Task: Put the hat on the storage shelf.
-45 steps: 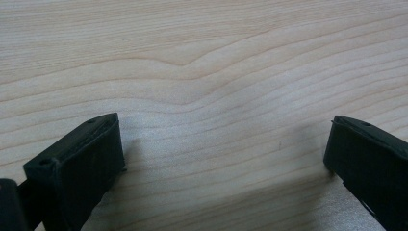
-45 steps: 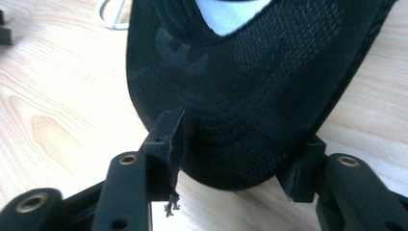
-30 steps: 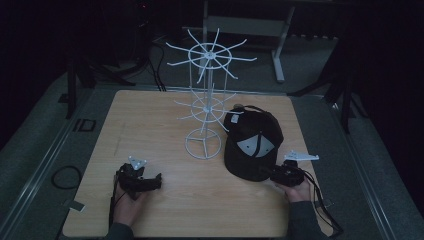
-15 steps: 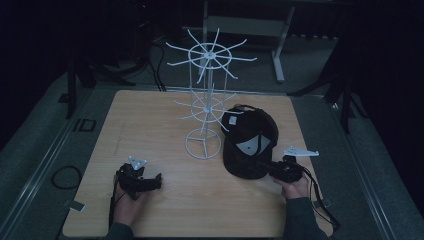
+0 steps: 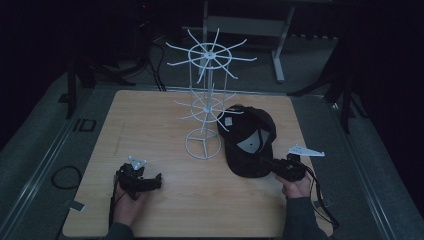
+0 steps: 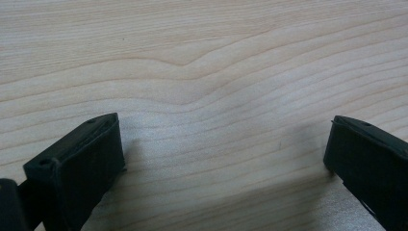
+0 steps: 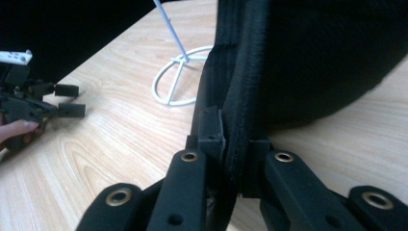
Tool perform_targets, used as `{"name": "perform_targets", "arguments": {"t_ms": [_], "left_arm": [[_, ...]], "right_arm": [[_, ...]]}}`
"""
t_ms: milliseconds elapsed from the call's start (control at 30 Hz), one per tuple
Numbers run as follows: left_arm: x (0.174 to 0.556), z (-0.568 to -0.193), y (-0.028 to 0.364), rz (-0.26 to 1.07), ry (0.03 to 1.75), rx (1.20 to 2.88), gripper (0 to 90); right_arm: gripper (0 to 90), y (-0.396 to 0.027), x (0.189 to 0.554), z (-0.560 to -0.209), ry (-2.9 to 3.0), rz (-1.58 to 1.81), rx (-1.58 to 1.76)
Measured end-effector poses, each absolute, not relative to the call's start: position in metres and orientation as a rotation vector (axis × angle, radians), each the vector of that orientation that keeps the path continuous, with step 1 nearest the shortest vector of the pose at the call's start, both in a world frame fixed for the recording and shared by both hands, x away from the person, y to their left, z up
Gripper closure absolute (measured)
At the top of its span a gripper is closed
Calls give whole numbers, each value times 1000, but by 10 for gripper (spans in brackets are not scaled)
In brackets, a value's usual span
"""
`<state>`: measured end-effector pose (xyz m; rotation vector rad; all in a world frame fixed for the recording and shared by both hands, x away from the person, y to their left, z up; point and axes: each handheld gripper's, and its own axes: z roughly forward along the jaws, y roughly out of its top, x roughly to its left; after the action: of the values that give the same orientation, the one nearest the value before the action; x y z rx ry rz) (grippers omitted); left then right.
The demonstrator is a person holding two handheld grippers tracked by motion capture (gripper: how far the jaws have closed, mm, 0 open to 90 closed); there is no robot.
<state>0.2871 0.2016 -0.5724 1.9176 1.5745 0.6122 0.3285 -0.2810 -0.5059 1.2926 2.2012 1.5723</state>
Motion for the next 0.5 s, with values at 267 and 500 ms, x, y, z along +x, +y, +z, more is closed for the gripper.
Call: {"name": "perform_targets", "arguments": {"t_ms": [267, 500], "left_arm": [[287, -572, 202, 612, 1575, 1917, 2], [287, -572, 202, 612, 1575, 1917, 2]], "right_arm": [[863, -277, 327, -496, 2173, 1525, 1245], [863, -280, 329, -493, 2137, 1513, 1252]]}}
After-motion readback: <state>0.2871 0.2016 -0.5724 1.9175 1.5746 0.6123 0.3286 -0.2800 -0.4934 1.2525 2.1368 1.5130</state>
